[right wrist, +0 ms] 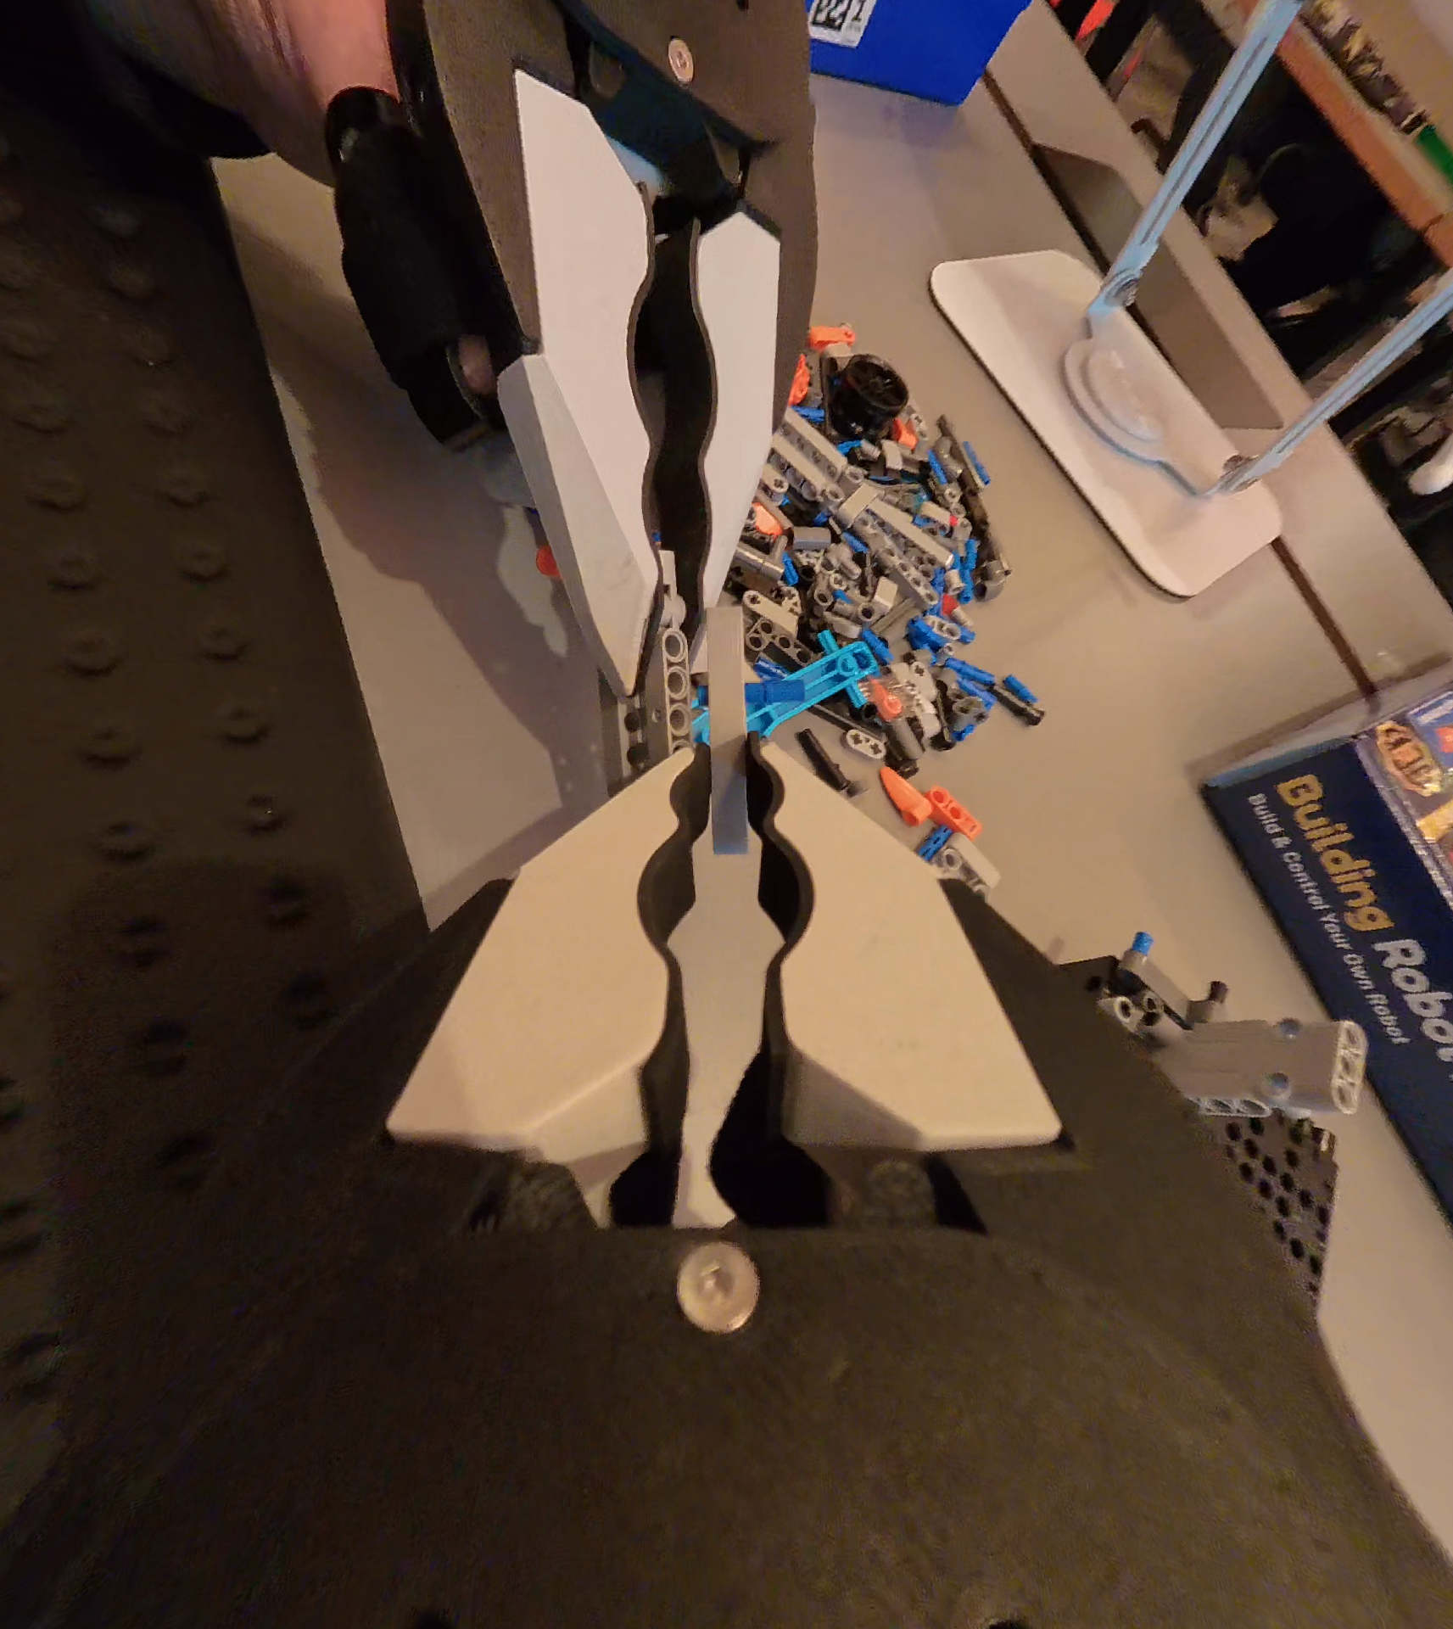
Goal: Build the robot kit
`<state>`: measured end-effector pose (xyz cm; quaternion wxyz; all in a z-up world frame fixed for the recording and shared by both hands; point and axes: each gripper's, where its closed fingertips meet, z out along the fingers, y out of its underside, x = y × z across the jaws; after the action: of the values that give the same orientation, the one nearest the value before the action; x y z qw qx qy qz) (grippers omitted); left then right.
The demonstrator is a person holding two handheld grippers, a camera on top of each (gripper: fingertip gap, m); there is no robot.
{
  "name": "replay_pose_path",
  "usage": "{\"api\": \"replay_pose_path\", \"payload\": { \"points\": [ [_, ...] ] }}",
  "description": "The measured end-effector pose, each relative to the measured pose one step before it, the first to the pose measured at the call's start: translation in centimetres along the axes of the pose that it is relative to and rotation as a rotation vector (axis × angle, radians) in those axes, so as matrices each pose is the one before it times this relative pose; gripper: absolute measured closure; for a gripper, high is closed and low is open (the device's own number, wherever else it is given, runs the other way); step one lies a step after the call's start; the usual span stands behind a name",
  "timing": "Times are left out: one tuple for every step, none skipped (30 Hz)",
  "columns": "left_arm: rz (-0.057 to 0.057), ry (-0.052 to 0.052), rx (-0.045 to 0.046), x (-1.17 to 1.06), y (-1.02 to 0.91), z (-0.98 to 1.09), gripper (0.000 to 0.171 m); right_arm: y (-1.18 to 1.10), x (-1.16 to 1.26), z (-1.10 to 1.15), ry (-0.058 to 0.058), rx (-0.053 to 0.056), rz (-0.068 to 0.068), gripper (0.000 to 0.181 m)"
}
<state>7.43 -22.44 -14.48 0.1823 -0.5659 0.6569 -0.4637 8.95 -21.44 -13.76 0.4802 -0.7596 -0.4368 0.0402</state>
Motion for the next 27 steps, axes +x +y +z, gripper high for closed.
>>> {"api": "replay_pose_path", "payload": {
  "points": [
    [-0.0100,0.0060,0.00280,-0.002,-0.035,0.002,0.166,-0.227,0.092,-0.074,0.0200,0.0125,-0.0137,0.176],
    [-0.0058,0.0029,0.00320,-0.040,-0.036,-0.004,0.166,-0.156,-0.044,-0.054,0.0108,0.0076,-0.0141,0.175],
    [-0.0071,0.0026,0.00067,-0.049,0.011,0.008,0.166,0.021,-0.079,0.024,0.0049,-0.0033,-0.0096,0.175],
    [-0.0117,0.0099,0.00451,0.053,-0.025,0.023,0.166,0.047,0.041,0.026,0.0159,-0.0030,-0.0190,0.175],
    [-0.0131,0.0061,0.00704,-0.002,-0.067,0.019,0.166,0.073,0.099,0.032,0.0234,-0.0046,-0.0310,0.175],
    [-0.0065,0.0062,0.00267,0.026,-0.023,0.003,0.166,0.045,-0.004,0.039,0.0184,-0.0074,-0.0331,0.175],
    [-0.0036,0.0018,0.00154,-0.030,-0.019,-0.031,0.166,-0.005,-0.015,0.058,0.0134,-0.0048,-0.0234,0.175],
    [-0.0064,-0.0011,0.00414,-0.084,-0.054,-0.062,0.166,-0.094,0.043,-0.006,0.0115,0.0042,-0.0136,0.175],
    [-0.0076,0.0015,0.00863,-0.042,-0.120,-0.072,0.166,-0.132,0.091,-0.057,0.0097,0.0100,-0.0056,0.175],
    [-0.0090,0.0073,0.00760,0.036,-0.103,-0.055,0.166,-0.090,0.069,-0.052,0.0049,0.0052,0.0017,0.175],
    [-0.0115,0.0060,0.00886,0.015,-0.133,-0.024,0.166,-0.099,0.124,-0.061,0.0111,0.0063,-0.0020,0.175],
    [-0.0092,0.0053,0.00575,0.011,-0.084,-0.021,0.166,-0.022,0.019,0.002,0.0077,0.0002,-0.0086,0.175],
    [-0.0010,0.0019,0.00056,-0.032,0.004,0.015,0.166,0.041,-0.038,0.048,0.0032,-0.0036,-0.0066,0.175],
    [0.0012,-0.0030,-0.00001,-0.072,0.018,-0.008,0.166,0.022,-0.103,0.025,-0.0013,-0.0012,-0.0083,0.174],
    [0.0009,-0.0027,0.00176,-0.048,-0.033,-0.021,0.166,-0.036,-0.107,-0.013,-0.0053,0.0036,-0.0047,0.173],
    [0.0003,0.0023,0.00308,0.037,-0.062,-0.028,0.166,-0.055,-0.046,-0.056,-0.0055,0.0057,0.0017,0.173],
    [0.0013,0.0034,0.00379,0.075,-0.075,-0.014,0.166,-0.046,-0.018,-0.062,-0.0056,0.0056,0.0031,0.173],
    [0.0017,-0.0016,0.00150,-0.003,-0.036,-0.001,0.166,-0.031,0.014,-0.043,-0.0056,0.0059,0.0069,0.173],
    [0.0027,-0.0032,-0.00013,-0.026,-0.017,-0.001,0.166,-0.035,-0.009,-0.036,-0.0065,0.0066,0.0100,0.173],
    [0.0003,-0.0008,0.00089,-0.007,-0.015,-0.006,0.166,-0.046,-0.001,-0.040,-0.0024,0.0053,0.0048,0.173],
    [-0.0001,0.0001,0.00085,-0.013,-0.010,-0.011,0.166,-0.039,-0.058,-0.023,-0.0072,0.0052,0.0066,0.172],
    [-0.0007,-0.0041,0.00640,-0.085,-0.076,-0.033,0.166,-0.016,-0.185,-0.007,-0.0147,0.0055,0.0092,0.171],
    [-0.0048,0.0030,0.00365,-0.015,-0.074,-0.059,0.166,0.059,-0.026,-0.006,0.0009,0.0019,-0.0043,0.171],
    [0.0020,0.0039,0.00444,0.040,-0.065,-0.035,0.166,0.074,0.123,-0.025,0.0105,-0.0022,-0.0106,0.172],
    [0.0010,-0.0030,-0.00254,-0.024,0.022,0.031,0.166,0.039,-0.008,0.018,0.0003,-0.0032,-0.0052,0.172],
    [0.0010,-0.0017,-0.00398,-0.019,0.048,0.021,0.166,0.049,-0.061,0.025,-0.0008,-0.0045,-0.0071,0.172],
    [-0.0042,0.0024,-0.00035,-0.003,0.031,0.005,0.166,0.043,-0.021,-0.011,0.0036,-0.0016,-0.0145,0.172]
  ]
}}
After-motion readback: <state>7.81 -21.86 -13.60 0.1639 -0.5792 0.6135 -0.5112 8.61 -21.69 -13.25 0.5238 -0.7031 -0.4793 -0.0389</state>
